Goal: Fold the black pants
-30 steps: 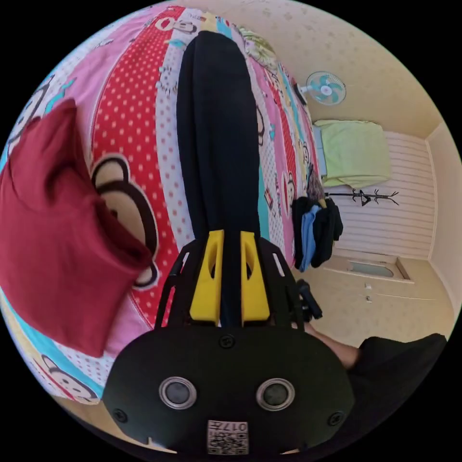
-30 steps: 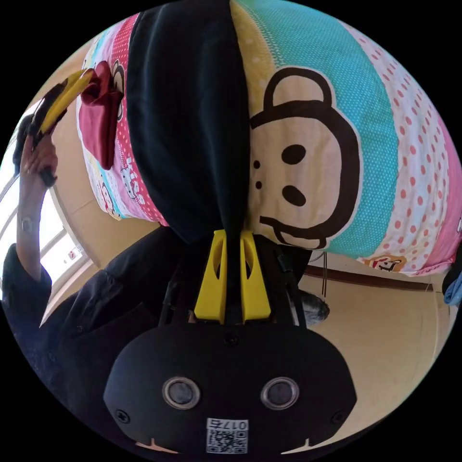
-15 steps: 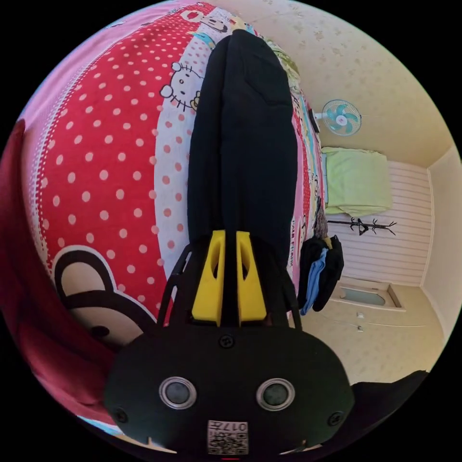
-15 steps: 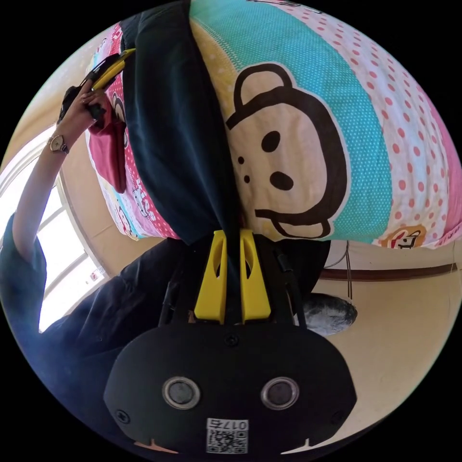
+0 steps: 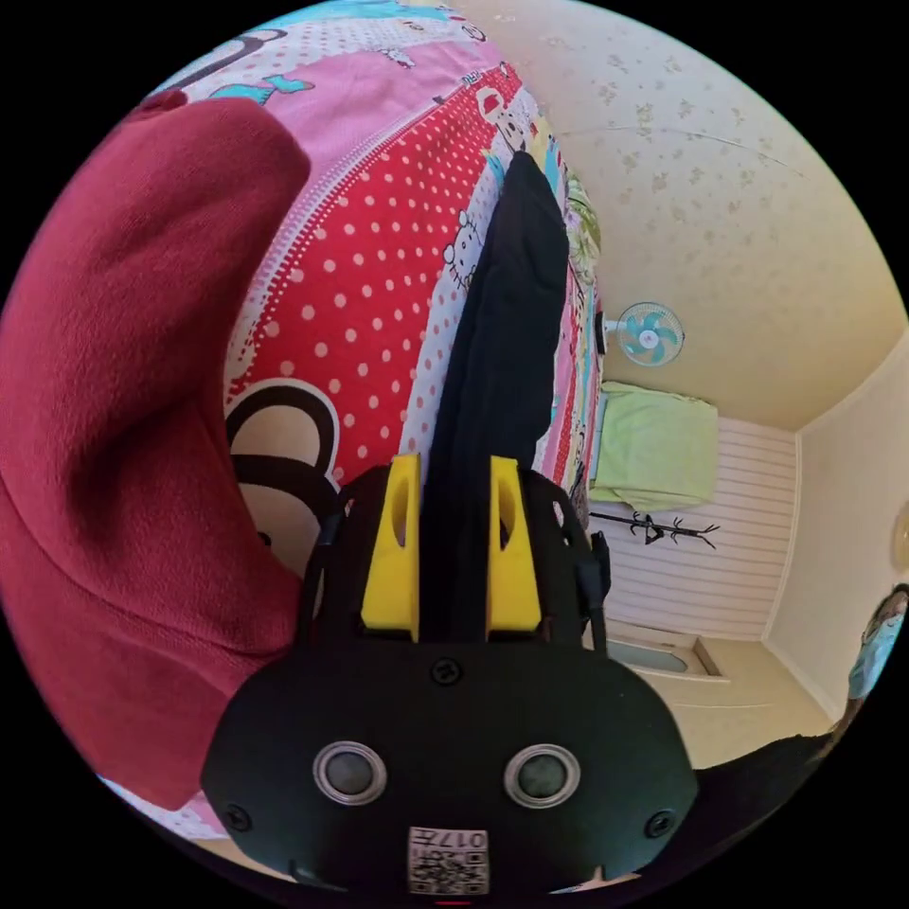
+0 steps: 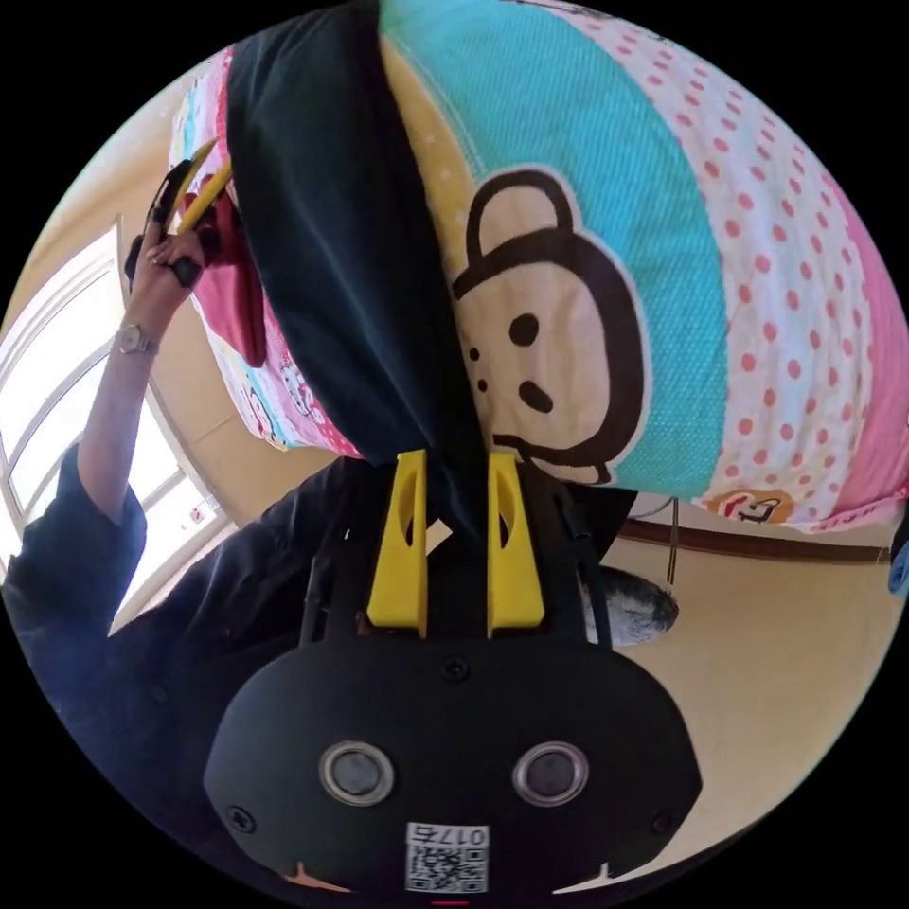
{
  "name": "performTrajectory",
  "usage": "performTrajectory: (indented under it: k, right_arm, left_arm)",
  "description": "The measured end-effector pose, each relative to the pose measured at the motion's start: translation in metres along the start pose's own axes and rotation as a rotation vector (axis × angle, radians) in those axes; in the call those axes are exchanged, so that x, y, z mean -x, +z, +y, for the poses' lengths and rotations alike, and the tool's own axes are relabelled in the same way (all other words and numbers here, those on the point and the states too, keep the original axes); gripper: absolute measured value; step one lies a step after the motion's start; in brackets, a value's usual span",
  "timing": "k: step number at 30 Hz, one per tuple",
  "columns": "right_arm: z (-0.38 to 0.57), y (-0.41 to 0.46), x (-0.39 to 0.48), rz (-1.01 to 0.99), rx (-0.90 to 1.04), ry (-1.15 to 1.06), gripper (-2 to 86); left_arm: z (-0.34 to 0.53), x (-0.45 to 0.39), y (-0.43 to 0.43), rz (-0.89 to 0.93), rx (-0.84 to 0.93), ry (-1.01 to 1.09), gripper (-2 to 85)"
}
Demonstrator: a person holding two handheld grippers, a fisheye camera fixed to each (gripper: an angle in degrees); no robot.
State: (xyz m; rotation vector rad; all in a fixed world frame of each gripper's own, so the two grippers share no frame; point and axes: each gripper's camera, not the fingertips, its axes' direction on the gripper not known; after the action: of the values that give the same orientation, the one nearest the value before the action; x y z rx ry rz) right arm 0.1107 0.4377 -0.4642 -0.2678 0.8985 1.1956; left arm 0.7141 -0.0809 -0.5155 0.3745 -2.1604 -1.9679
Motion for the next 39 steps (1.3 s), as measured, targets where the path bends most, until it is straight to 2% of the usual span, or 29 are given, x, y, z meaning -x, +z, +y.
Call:
performTrajectory:
  k: [4, 9, 12, 15, 19, 21, 24, 30, 34, 39]
  right_arm:
    - [-0.022, -0.059, -0.014, -0.229, -0.237, -0.038, 12.1]
    - [-0.090, -0.093, -0.026, -0.482, -0.441, -0.083, 14.0]
    - [-0.125, -0.082, -0.012, -0.554, -0.435, -0.103, 14.3]
    - [-0.147, -0.049, 0.021, -0.499, -0.295, -0.136, 12.8]
    - [-0.132, -0.039, 0.043, -0.494, -0.307, -0.112, 8.8]
    - [-0.106, -0.047, 0.053, -0.553, -0.352, -0.153, 6.7]
    - [-0.061, -0.067, 0.071, -0.611, -0.399, -0.227, 5.4]
    - [0.047, -0.120, 0.132, -0.671, -0.375, -0.457, 3.3]
    - [0.121, -0.163, 0.199, -0.651, -0.387, -0.649, 2.4]
    - [0.217, -0.244, 0.314, -0.580, -0.489, -1.015, 2.2]
  left_arm:
    - [0.009, -0.005, 0.040, -0.056, 0.166, 0.084, 15.0]
    - [0.035, -0.002, 0.084, -0.025, 0.263, 0.087, 14.0]
    - [0.042, 0.000, 0.090, -0.030, 0.271, 0.089, 12.9]
    - [0.040, 0.003, 0.099, -0.027, 0.288, 0.057, 13.3]
    - [0.045, -0.005, 0.119, -0.085, 0.379, 0.034, 9.8]
    - [0.053, -0.015, 0.116, -0.070, 0.376, 0.045, 7.3]
    - [0.073, -0.043, 0.100, 0.053, 0.383, 0.111, 5.9]
    - [0.144, -0.133, 0.030, 0.285, 0.438, 0.336, 5.4]
    - [0.195, -0.224, -0.038, 0.406, 0.422, 0.505, 5.2]
    - [0.229, -0.358, -0.123, 0.496, 0.340, 0.790, 5.1]
